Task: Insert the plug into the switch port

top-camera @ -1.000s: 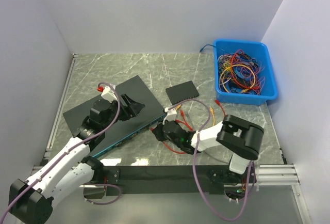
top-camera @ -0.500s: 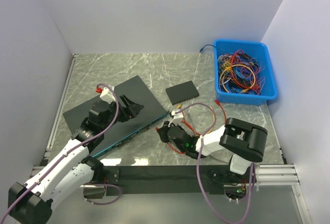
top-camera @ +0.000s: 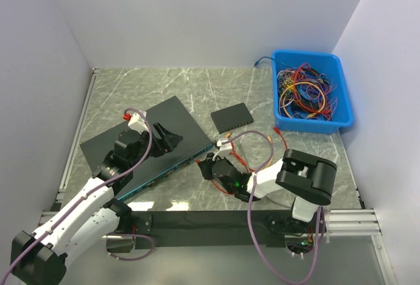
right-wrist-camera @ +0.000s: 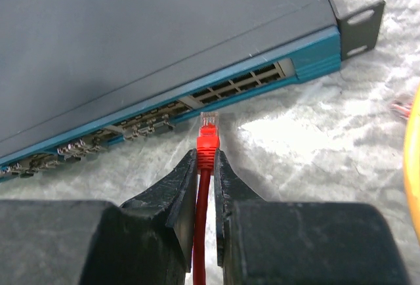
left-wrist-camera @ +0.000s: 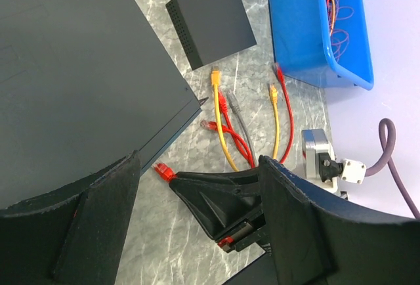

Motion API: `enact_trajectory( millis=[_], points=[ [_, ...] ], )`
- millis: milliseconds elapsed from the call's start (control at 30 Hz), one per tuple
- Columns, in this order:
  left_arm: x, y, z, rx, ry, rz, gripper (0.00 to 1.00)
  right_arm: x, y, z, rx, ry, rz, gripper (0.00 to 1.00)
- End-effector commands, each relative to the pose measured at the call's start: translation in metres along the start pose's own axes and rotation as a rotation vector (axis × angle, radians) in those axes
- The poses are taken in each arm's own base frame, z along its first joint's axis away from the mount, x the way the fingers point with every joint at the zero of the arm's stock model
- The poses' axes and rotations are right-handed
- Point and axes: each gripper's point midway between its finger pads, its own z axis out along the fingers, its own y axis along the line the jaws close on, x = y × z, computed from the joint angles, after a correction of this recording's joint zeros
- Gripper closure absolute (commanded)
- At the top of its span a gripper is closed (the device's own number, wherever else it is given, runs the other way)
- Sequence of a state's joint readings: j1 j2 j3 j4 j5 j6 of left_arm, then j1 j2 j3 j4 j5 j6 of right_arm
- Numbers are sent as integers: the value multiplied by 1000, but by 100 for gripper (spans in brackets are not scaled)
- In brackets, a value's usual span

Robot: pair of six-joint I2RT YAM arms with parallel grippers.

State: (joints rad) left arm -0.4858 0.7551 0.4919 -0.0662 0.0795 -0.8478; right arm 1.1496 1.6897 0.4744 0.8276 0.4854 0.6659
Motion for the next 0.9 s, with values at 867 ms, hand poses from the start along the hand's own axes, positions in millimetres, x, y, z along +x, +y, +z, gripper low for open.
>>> enact_trajectory(
  millis=[867],
  points=[
    [-2,0,1,16,-23,8,23,-40,10,13,66,-142,-81,100]
  ],
)
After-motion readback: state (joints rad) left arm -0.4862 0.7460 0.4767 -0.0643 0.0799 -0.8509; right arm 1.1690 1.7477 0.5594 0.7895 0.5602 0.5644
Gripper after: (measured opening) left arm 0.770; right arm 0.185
